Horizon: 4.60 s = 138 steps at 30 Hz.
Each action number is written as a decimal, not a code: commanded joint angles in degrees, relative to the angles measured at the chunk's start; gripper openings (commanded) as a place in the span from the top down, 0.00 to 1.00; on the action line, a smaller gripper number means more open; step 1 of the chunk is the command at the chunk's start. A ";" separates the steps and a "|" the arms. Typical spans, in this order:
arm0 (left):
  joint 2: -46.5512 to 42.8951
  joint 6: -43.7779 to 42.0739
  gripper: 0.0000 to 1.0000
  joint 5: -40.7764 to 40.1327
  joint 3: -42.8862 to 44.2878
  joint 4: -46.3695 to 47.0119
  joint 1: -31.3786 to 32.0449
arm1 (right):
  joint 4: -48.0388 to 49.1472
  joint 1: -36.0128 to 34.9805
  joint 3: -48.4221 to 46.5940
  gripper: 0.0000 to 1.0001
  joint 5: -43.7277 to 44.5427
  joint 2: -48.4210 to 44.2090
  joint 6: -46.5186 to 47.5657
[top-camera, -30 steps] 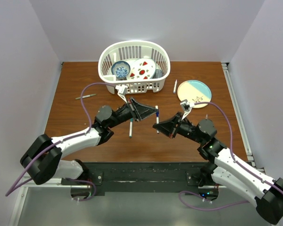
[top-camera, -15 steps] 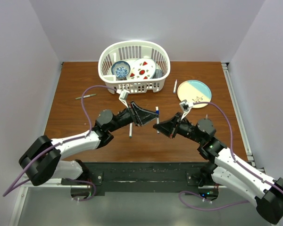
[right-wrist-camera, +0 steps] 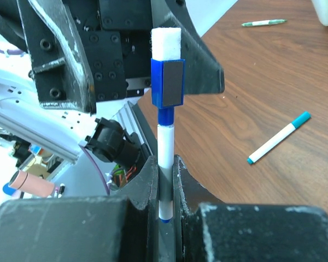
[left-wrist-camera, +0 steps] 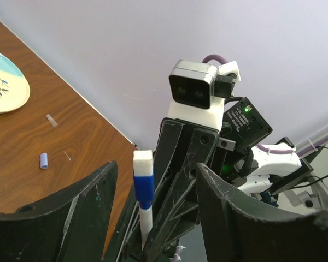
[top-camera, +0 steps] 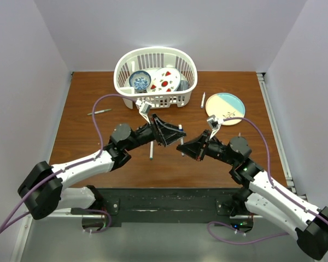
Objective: Insert the pens into the pen caps
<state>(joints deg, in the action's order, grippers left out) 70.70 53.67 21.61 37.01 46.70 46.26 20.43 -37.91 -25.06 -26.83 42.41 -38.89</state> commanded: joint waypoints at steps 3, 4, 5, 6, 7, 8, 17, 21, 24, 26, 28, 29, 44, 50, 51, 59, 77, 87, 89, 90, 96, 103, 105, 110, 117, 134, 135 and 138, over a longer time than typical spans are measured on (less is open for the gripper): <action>0.32 -2.43 0.47 -0.51 3.85 -0.12 -0.21 | 0.58 -0.06 -2.10 1.00 -3.05 0.12 0.31; 0.32 -2.34 0.54 -0.25 3.85 0.06 -0.12 | 0.49 0.03 -2.10 1.00 -3.14 0.21 0.31; 0.41 -2.25 0.63 0.19 3.94 0.50 -0.12 | 0.41 0.03 -2.01 1.00 -3.14 0.21 0.22; 0.84 -2.08 0.82 1.41 3.94 1.28 -0.12 | 0.49 0.03 -2.01 1.00 -2.97 0.21 0.31; 1.02 -1.47 0.93 1.68 3.94 1.38 -0.20 | 0.75 0.03 -1.84 1.00 -1.66 0.13 0.05; 1.37 -1.03 1.00 2.38 3.77 2.16 -0.03 | 1.19 -0.06 -1.57 1.00 -0.60 0.04 -0.30; 1.38 6.01 1.00 7.14 -7.74 10.87 0.76 | 3.57 0.12 -7.27 1.00 12.74 1.53 1.27; -0.38 4.69 1.00 6.25 -10.29 9.55 1.38 | 5.85 0.12 -10.79 1.00 16.54 5.04 1.28; -0.82 4.51 1.00 5.99 -12.13 10.34 1.46 | 7.69 0.38 -13.26 1.00 17.16 8.11 0.66; -0.65 4.78 1.00 5.99 -13.37 11.74 1.55 | 9.28 0.56 -15.09 1.00 16.99 9.17 0.31; -0.21 5.30 1.00 6.69 -15.30 13.06 1.64 | 9.89 0.73 -16.59 1.00 16.64 10.58 1.01; 0.92 5.57 1.00 6.70 -16.52 14.81 2.08 | 9.98 0.82 -18.17 1.00 16.29 10.93 1.62; 9.63 8.99 1.00 8.80 -21.98 27.56 8.41 | 7.35 8.64 -28.28 1.00 11.71 17.87 4.88; 11.22 10.49 1.00 10.38 -21.81 31.61 9.46 | 6.47 10.05 -31.45 1.00 8.81 21.48 5.58; 11.04 10.40 1.00 11.00 -21.72 31.53 9.55 | 6.30 10.14 -31.54 1.00 8.72 21.92 5.50; -4.66 -5.04 1.00 7.51 -6.04 -8.61 -3.10 | 2.35 10.05 -23.40 1.00 -4.43 21.75 3.12; 10.75 -13.86 1.00 -6.31 7.19 -30.09 -10.49 | -31.85 9.96 -3.86 0.07 -2.70 -7.70 10.07; 24.66 -12.89 0.98 -8.68 11.94 -34.92 -10.40 | -29.03 9.96 -3.50 0.07 -3.32 -4.80 8.48; 26.33 -12.71 0.94 -9.12 12.38 -35.27 -10.40 | -29.21 9.96 -3.77 0.07 -2.71 -4.88 8.57; 26.94 -12.71 0.93 -9.39 12.73 -35.79 -10.40 | -29.56 9.96 -3.68 0.07 -2.61 -4.97 8.49; 28.88 -12.89 0.80 -13.69 14.22 -40.19 -10.40 | -33.42 9.96 -4.56 0.07 1.59 -5.06 8.49; 27.48 -12.71 0.56 -14.40 14.31 -41.25 -10.49 | -37.21 9.96 -6.05 0.06 7.92 -4.09 7.43; 26.43 -12.80 0.50 -12.82 14.14 -40.64 -10.49 | -38.43 9.96 -6.23 0.06 10.29 -3.48 6.38; 20.63 -13.50 0.41 -8.43 14.49 -41.51 -10.49 | -41.43 9.96 -7.28 0.07 24.42 3.19 1.72; 7.64 -18.51 0.00 -10.61 14.58 -49.91 -10.49 | -34.58 15.13 -19.81 0.27 29.39 22.86 3.03; -17.16 -31.08 0.00 -25.21 13.70 -64.10 -10.66 | -32.65 20.33 -59.38 0.62 48.01 66.82 13.40; -17.69 -31.26 0.00 -25.30 13.70 -63.93 -10.75 | -32.29 20.33 -60.27 0.63 48.27 67.79 13.84; -19.36 -31.87 0.00 -26.00 13.61 -63.48 -10.75 | -34.30 20.33 -65.11 0.65 51.17 72.80 15.25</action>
<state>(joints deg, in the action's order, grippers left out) 53.10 24.58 -1.85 51.18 -17.74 35.97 -13.10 -17.82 -83.66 17.58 112.27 -27.05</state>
